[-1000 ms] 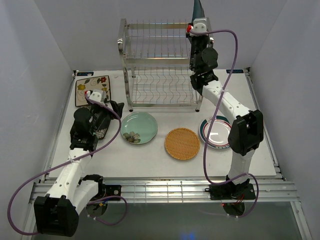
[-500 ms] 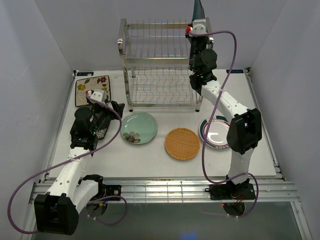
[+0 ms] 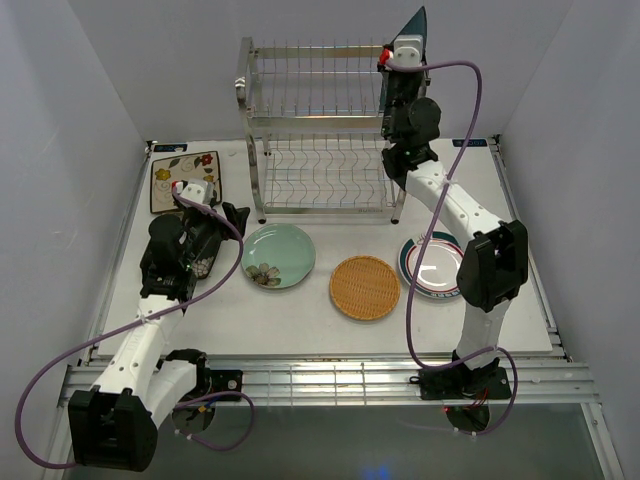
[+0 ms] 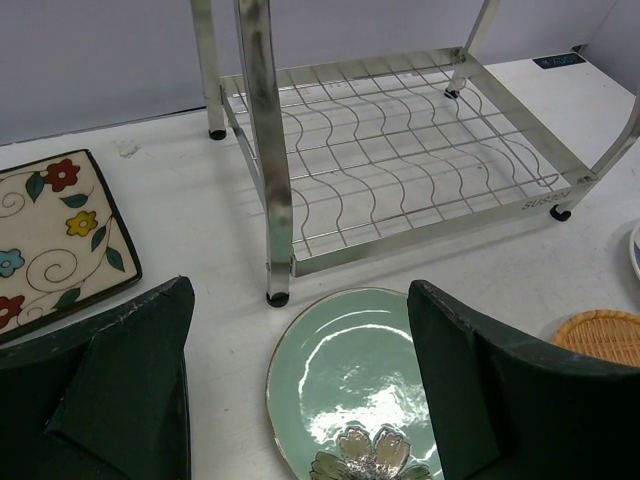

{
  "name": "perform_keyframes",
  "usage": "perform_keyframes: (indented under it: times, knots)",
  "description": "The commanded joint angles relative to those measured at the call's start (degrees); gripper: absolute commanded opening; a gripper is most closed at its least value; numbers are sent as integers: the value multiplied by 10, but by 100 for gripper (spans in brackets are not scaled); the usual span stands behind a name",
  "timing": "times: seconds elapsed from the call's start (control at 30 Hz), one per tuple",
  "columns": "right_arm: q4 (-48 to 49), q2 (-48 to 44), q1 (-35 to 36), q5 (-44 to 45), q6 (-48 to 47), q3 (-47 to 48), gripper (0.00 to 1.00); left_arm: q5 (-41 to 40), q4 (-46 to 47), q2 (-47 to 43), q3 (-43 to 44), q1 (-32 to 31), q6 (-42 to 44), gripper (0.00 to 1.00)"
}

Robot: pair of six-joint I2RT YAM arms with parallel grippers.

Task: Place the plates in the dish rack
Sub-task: Insert the plate into the dish rack.

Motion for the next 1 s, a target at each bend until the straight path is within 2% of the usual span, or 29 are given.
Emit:
perform_keyframes:
  times: [0.0,0.27,0.6,0.73,0.87,0.97]
  knots:
    - [45,-33,-2,2,1,3,36,9,1,-14,16,2,-5,98]
    - [52,-36,-3,8,-4,0,38,11,1,-14,16,2,-5,98]
    - [19,-68,-2,40,27,-9,63,11,1,-17,15,2,-6,98]
    - [16,-102,-2,41,77,-47,70,10,1,-19,15,2,-6,98]
    - [-80,-131,-2,54,146,-45,74,11,2,-18,14,2,-5,98]
    - [-114,-168,-2,72,206,-60,76,12,3,-20,14,2,-5,98]
